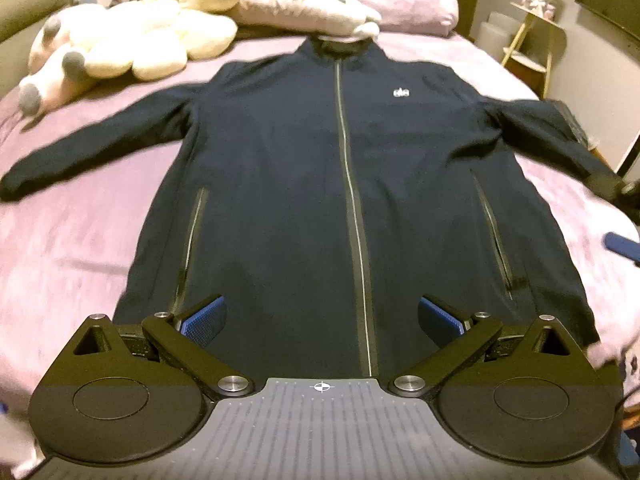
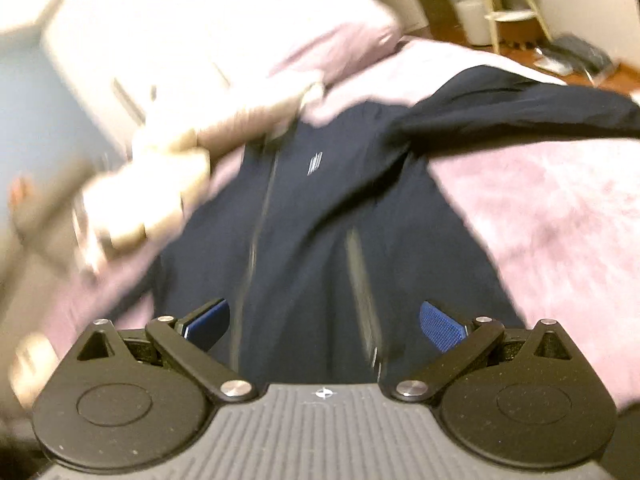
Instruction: Fold large clothes
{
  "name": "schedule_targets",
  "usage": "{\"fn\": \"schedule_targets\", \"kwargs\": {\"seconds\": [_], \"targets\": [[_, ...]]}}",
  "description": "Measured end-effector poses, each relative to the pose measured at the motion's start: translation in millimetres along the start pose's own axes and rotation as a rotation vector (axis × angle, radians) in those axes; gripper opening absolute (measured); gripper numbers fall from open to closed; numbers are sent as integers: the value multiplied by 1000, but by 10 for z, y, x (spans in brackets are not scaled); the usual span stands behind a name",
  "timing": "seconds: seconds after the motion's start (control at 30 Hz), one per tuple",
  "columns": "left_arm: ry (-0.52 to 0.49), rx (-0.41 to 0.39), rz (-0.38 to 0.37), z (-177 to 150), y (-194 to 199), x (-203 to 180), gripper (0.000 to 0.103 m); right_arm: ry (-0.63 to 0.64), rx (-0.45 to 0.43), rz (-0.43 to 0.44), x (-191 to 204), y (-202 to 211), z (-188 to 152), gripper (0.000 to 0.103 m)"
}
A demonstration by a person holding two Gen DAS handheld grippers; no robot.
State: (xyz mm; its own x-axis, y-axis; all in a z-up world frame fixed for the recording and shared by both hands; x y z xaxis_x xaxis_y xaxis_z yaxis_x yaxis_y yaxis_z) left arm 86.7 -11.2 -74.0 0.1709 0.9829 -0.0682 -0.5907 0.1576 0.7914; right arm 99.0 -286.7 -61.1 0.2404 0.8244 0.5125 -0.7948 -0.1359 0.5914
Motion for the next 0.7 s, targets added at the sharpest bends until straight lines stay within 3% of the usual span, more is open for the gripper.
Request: {"fn": "schedule_targets", "kwargs": {"seconds": [0.07,0.17,0.3,0.47,0.5,0.63,0.7], "targets": [[-1,-9,21,182,-151,13,103,-115,-34,-2,-345,-67,275,101],[26,-43,47,498,-435,55,103,-325,-171,-59,-1066,-122,708,101],[85,-57,36,846,-939,123,103,-603,-278,-87,-1952,-270,1026,99],[96,-80,57,1105,-1466,183,103,-857,-350,-164,-2723,-608,1038,64],[94,-75,55,1130,-1555,187,103,-897,-362,-186,-2825,-652,1024,49],[120,-16,40,1130,-1834,247,103,-1013,-446,-166,-3142,-748,1002,32],[128,9,35,1104,-1934,284,103,-1058,-482,-138,-3235,-777,1008,29]]}}
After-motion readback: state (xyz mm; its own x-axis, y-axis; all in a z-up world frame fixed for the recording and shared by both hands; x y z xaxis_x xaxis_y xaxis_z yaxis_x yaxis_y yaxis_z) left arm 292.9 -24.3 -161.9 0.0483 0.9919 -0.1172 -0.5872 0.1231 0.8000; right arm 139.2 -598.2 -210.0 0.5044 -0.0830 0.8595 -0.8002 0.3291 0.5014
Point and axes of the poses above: each gripper's, at about its wrist camera, not at the fingertips, and y roughly against the way its jaws point, x to its left, z to its top, the point moved 6 cm from there along -y, roughly the way its jaws point, and after that the axes turned 3 degrees about -z, right-handed, at the moved point
